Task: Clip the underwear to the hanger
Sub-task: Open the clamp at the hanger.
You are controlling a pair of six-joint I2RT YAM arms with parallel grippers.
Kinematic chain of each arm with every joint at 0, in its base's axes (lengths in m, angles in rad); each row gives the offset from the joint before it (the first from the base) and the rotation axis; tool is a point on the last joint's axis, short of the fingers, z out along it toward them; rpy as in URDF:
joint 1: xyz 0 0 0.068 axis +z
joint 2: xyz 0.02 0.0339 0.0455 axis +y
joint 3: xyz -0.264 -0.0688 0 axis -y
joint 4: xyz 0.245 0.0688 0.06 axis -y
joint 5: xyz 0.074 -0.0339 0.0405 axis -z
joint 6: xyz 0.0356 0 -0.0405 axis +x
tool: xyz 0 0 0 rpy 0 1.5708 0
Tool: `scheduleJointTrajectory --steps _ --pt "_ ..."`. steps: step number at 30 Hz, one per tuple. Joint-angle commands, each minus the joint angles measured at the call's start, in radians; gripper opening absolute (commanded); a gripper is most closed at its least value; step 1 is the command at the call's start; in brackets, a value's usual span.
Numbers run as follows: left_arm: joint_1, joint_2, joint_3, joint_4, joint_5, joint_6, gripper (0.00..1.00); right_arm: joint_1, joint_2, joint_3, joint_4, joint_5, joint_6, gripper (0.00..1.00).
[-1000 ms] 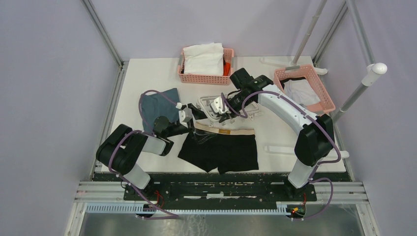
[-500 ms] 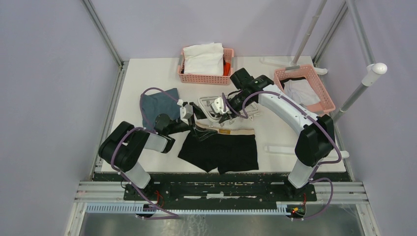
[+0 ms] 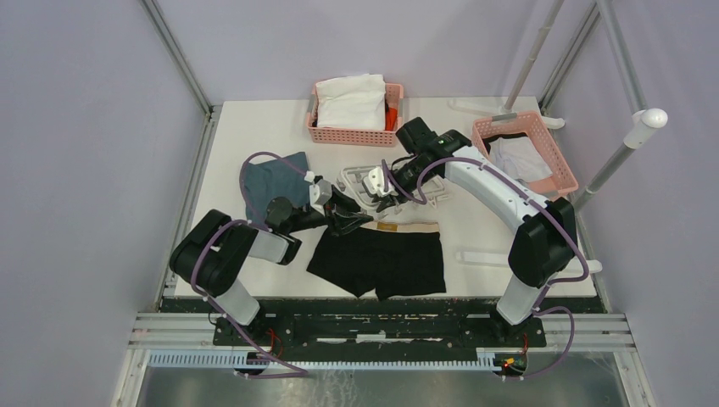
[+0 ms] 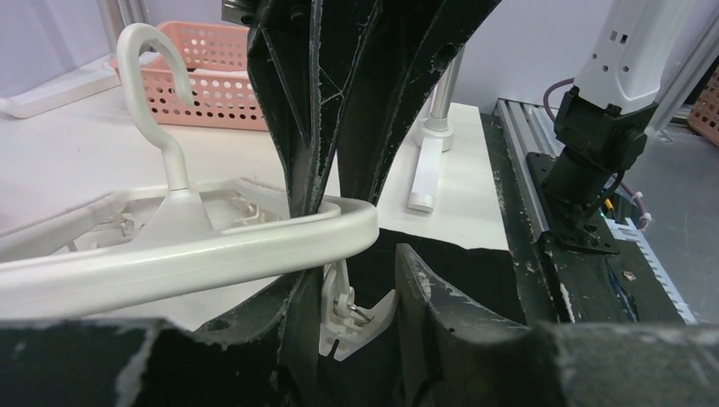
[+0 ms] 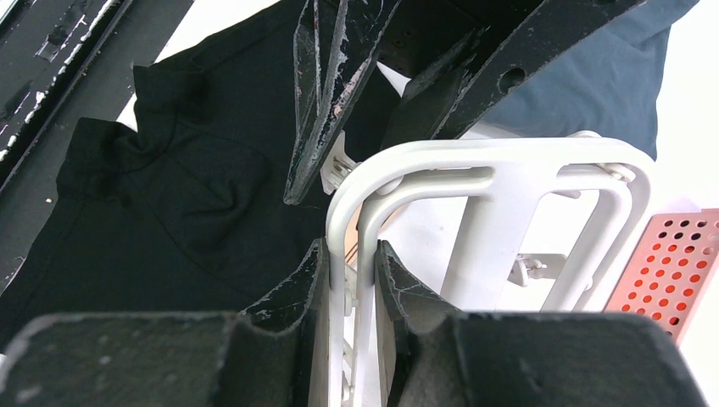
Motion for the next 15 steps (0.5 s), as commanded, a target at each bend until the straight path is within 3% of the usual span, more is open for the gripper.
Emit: scheduleJointTrajectory --steps 1,4,5,6,7,10,15 --pt "0.005 -0.034 -0.03 0.105 -0.024 -0.005 0.19 0.005 -0.048 0.022 0.092 -0.028 0.013 0.01" --pt "0.004 -0.057 -0.045 0.059 -0.057 0.023 0.03 0.005 -0.052 0.009 0.135 -0.008 0.047 0.01" --pt "0.004 -0.067 -0.046 0.027 -0.063 0.038 0.07 0.006 -0.053 0.002 0.155 0.002 0.066 0.01" --pt "0.005 -0.081 -0.044 -0.007 -0.066 0.054 0.37 0.006 -0.055 -0.006 0.183 0.017 0.091 0.0" --pt "0.005 -0.096 -0.04 -0.052 -0.075 0.07 0.34 0.005 -0.057 -0.015 0.214 0.036 0.126 0.01" --pt "0.004 -0.137 -0.019 -0.236 -0.139 0.114 0.04 0.005 -0.059 -0.043 0.311 0.091 0.229 0.01" --pt "-0.003 -0.196 0.005 -0.465 -0.357 0.123 0.03 0.006 -0.049 -0.06 0.393 0.137 0.342 0.0"
